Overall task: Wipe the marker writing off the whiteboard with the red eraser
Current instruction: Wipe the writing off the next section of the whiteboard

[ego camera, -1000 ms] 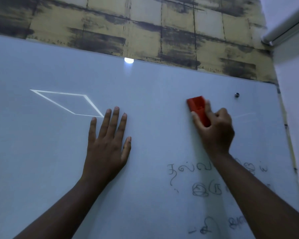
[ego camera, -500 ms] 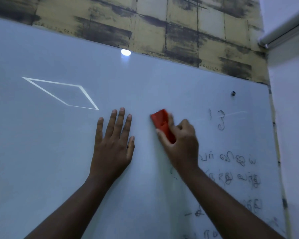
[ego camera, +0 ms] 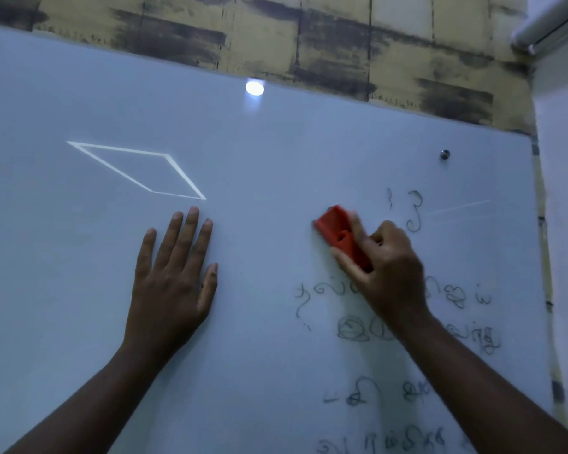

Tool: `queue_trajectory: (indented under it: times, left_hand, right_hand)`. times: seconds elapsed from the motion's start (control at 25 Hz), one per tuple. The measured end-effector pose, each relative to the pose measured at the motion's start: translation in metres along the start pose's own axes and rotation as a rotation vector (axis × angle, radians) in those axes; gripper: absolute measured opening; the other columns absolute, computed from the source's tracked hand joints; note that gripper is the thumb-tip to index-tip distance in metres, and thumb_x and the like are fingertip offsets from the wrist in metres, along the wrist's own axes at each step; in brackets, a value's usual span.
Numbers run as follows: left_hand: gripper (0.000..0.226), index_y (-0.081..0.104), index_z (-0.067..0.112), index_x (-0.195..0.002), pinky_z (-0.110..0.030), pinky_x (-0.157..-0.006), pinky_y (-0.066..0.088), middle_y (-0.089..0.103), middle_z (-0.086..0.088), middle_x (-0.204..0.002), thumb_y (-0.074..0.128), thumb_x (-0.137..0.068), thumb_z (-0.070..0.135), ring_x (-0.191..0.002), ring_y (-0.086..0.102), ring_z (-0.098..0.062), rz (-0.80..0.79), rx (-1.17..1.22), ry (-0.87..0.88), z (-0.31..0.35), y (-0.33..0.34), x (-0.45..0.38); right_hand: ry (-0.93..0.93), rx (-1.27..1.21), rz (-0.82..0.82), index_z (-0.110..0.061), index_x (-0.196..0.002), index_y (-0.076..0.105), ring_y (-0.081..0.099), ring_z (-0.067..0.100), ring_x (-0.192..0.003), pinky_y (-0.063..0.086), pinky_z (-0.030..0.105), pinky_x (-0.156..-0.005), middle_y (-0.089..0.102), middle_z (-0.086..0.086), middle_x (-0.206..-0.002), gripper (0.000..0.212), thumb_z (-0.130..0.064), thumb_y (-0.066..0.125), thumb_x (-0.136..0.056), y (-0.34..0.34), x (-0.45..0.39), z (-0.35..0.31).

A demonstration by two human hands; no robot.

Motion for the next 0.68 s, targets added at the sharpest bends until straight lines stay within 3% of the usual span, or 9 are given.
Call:
queue_trajectory:
  times: [0.16,0.32,0.48,0.68]
  left_hand:
    - [0.066,0.021,0.010,-0.169,-0.060,-0.131,0.014,0.013,-0.010,-0.178,0.036,-0.109,0.034,-0.165,0.012,-0.028,-0.049,-0.008,-0.058,0.005,0.002,0.015]
    - [0.068,0.018,0.011,-0.170,-0.059,-0.132,0.010,0.009,-0.009,-0.178,0.034,-0.109,0.035,-0.165,0.007,-0.026,-0.070,-0.005,-0.122,0.012,0.003,0.031]
    - [0.070,0.016,0.011,-0.170,-0.060,-0.131,0.009,0.008,-0.011,-0.178,0.034,-0.108,0.038,-0.165,0.005,-0.028,-0.085,-0.016,-0.143,0.017,0.005,0.044]
    - [0.071,0.015,0.010,-0.170,-0.060,-0.131,0.009,0.007,-0.012,-0.178,0.035,-0.108,0.039,-0.165,0.004,-0.029,-0.107,-0.003,-0.150,0.021,0.003,0.056]
  right_hand:
    - [0.185,0.050,0.074,-0.016,-0.151,0.052,0.040,0.021,-0.077,0.040,0.032,-0.058,0.047,0.009,-0.088,0.066,-0.054,0.062,-0.097,-0.009,0.026,0.054]
    - [0.274,-0.038,0.107,-0.016,-0.149,0.055,0.042,0.022,-0.080,0.045,0.035,-0.062,0.048,0.009,-0.090,0.064,-0.051,0.065,-0.097,-0.001,0.044,0.032]
    - [0.004,-0.115,0.083,-0.012,-0.147,0.058,0.044,0.025,-0.076,0.033,0.032,-0.065,0.052,0.011,-0.086,0.063,-0.049,0.065,-0.097,0.010,0.077,-0.043]
    - [-0.340,-0.210,0.027,-0.011,-0.142,0.063,0.049,0.030,-0.069,0.039,0.040,-0.060,0.054,0.013,-0.081,0.057,-0.047,0.065,-0.098,0.009,0.112,-0.102]
Point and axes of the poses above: each hand's wrist, its own x-axis away from the middle knuckle, its own y-axis out of the palm, z = x × y, the point moved 8 cm from there along -x, towards the middle knuckle
